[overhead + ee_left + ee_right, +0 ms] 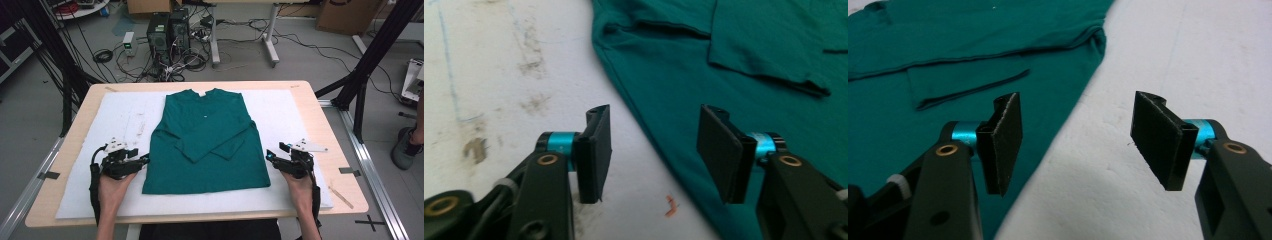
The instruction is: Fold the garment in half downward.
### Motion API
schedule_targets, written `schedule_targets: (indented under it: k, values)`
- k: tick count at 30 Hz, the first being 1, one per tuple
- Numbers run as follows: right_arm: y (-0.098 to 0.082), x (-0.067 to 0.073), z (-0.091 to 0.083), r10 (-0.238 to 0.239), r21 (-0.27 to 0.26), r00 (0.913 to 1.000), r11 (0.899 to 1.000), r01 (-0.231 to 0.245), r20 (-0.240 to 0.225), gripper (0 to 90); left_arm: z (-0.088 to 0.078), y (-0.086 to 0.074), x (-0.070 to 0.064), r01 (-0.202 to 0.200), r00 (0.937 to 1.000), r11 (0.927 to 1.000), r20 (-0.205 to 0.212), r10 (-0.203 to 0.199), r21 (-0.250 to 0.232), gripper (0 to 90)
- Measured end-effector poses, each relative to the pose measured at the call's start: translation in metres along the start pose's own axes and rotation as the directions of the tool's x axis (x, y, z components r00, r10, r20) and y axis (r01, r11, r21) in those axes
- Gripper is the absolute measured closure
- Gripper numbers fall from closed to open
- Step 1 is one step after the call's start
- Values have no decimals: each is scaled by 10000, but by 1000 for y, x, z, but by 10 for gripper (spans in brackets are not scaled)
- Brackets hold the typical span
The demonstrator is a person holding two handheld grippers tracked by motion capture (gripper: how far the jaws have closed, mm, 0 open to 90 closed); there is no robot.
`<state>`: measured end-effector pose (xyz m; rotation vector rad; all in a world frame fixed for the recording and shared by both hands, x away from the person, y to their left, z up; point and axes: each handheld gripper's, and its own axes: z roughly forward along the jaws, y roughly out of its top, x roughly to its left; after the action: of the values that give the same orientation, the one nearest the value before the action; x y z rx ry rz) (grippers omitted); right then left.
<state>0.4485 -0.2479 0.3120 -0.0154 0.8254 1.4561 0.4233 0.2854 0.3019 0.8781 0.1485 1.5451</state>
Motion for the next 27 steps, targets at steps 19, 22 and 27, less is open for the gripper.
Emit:
schedule_targets:
  k: [19,22,27]
  values:
    - [19,13,39,-574,2437,9980,9686,493,261,546,30,5,-17,-460,9961,9934,-704,536,1052,522]
    - [16,20,43,-696,2754,9974,9586,719,-182,667,29,5,-18,-580,9968,9932,-496,633,1010,597]
    - [14,18,42,-370,2628,9973,9634,524,-631,864,31,5,-16,-550,9984,9942,179,536,926,830]
